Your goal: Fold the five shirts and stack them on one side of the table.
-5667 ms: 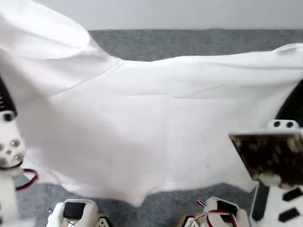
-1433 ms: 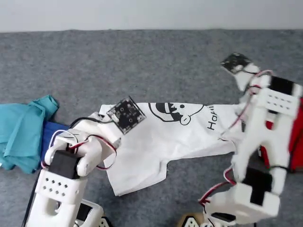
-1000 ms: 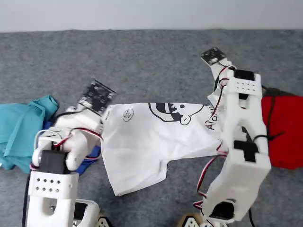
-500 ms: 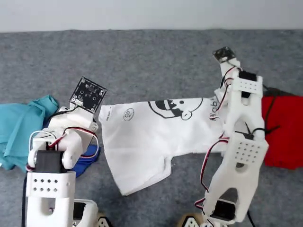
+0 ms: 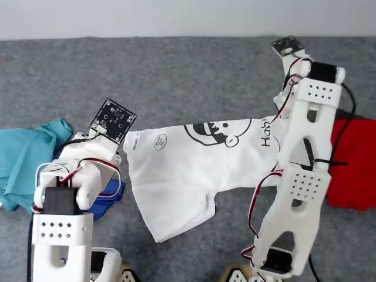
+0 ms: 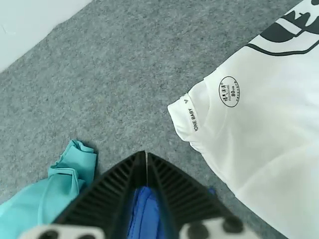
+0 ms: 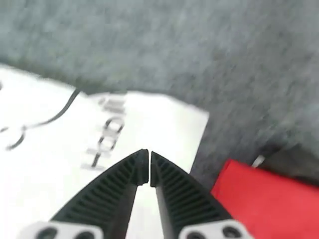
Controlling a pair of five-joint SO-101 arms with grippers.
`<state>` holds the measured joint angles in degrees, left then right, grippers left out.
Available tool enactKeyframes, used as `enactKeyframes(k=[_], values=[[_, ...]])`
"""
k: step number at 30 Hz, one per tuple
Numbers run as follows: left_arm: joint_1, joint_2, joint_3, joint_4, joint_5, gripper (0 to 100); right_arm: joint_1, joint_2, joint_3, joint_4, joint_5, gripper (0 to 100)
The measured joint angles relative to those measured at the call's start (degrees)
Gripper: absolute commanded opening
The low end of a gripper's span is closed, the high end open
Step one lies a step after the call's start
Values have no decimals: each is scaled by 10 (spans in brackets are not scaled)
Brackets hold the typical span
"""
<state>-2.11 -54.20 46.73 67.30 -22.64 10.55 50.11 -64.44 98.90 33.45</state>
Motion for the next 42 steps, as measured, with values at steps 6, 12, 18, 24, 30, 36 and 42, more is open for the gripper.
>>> enactKeyframes(k=[6,12,18,24,30,36,42], values=[[0,0,0,0,0,13,0,0,7,12,-12,154],[0,0,0,6,0,13,27,9,17,8,-50,154],[0,0,0,20,-3,13,43,76,17,0,-52,151],[0,0,0,33,-4,13,46,105,18,-9,-52,84],[0,0,0,36,-4,13,46,110,18,-9,-52,9],[0,0,0,36,-4,13,46,111,15,-7,-52,9],[0,0,0,36,-4,13,44,111,-59,10,-50,9]])
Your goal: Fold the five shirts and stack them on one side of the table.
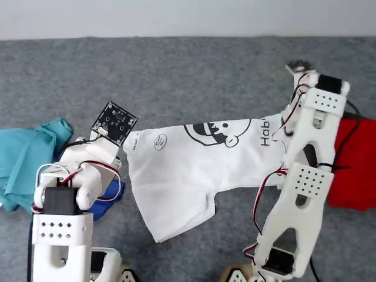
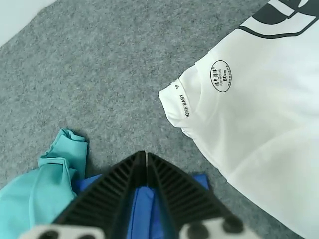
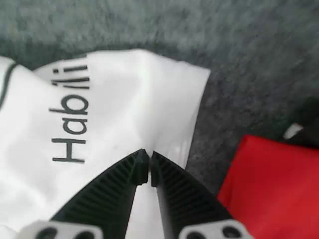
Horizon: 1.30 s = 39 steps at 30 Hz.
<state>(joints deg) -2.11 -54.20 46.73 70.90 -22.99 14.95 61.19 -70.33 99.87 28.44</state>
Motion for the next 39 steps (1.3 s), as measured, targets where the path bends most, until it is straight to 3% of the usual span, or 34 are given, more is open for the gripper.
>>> enactKeyframes(k=[5,10,15,24,29,39], values=[[0,0,0,0,0,13,-14,0,-25,0,19,14],[0,0,0,7,0,13,-17,21,-25,4,21,143],[0,0,0,15,0,13,-16,21,-25,5,21,161],[0,0,0,16,0,13,-16,35,-25,-8,21,157],[0,0,0,16,0,13,-15,62,-30,-14,22,22],[0,0,0,16,0,13,-15,62,-114,-1,44,18]])
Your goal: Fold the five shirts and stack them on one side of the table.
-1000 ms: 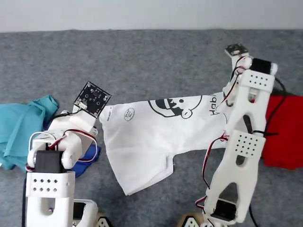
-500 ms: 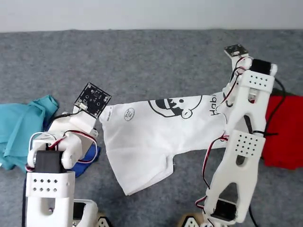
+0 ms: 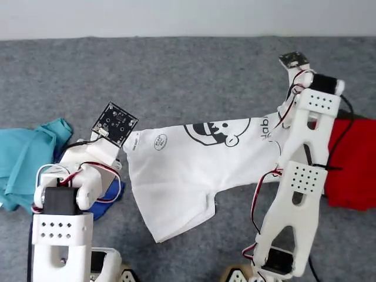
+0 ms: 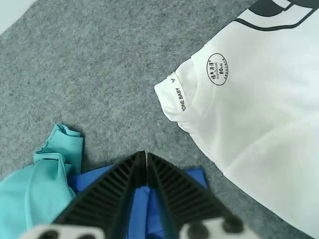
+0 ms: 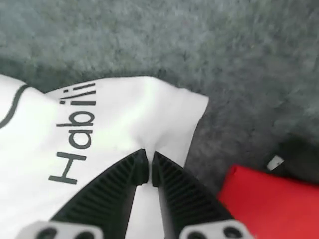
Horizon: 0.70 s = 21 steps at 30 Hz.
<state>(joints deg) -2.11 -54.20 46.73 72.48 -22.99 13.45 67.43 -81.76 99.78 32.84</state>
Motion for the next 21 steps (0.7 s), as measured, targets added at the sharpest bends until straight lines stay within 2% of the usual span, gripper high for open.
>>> enactKeyframes(k=[10,16,21], values=[[0,0,0,1,0,13,6,0,-4,-62,29,25],[0,0,0,1,0,13,14,0,-4,-55,29,171],[0,0,0,1,0,13,15,-14,-4,-14,29,188]])
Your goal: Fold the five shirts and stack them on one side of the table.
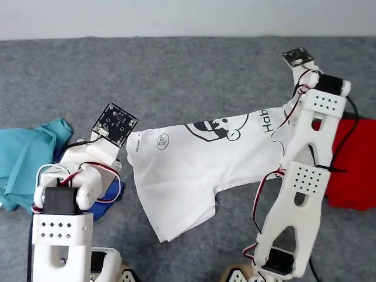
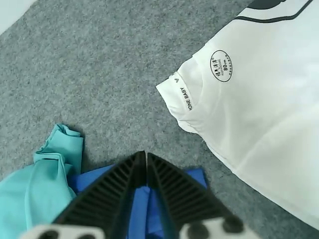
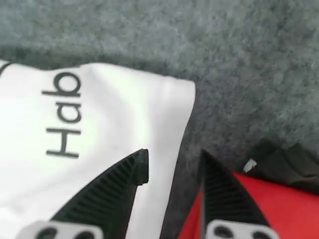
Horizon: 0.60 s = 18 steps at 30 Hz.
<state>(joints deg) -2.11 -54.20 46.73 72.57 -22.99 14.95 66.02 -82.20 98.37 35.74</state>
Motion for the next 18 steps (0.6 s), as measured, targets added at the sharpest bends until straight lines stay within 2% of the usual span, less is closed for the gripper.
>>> enactKeyframes(k=[4,9,14,18], values=[[0,0,0,0,0,13,-8,-50,0,15,-1,175],[0,0,0,0,0,13,-31,-33,0,-2,0,2],[0,0,-9,3,-1,13,-13,62,1,-55,21,9],[0,0,-22,9,-1,13,-4,76,-21,-60,33,10]])
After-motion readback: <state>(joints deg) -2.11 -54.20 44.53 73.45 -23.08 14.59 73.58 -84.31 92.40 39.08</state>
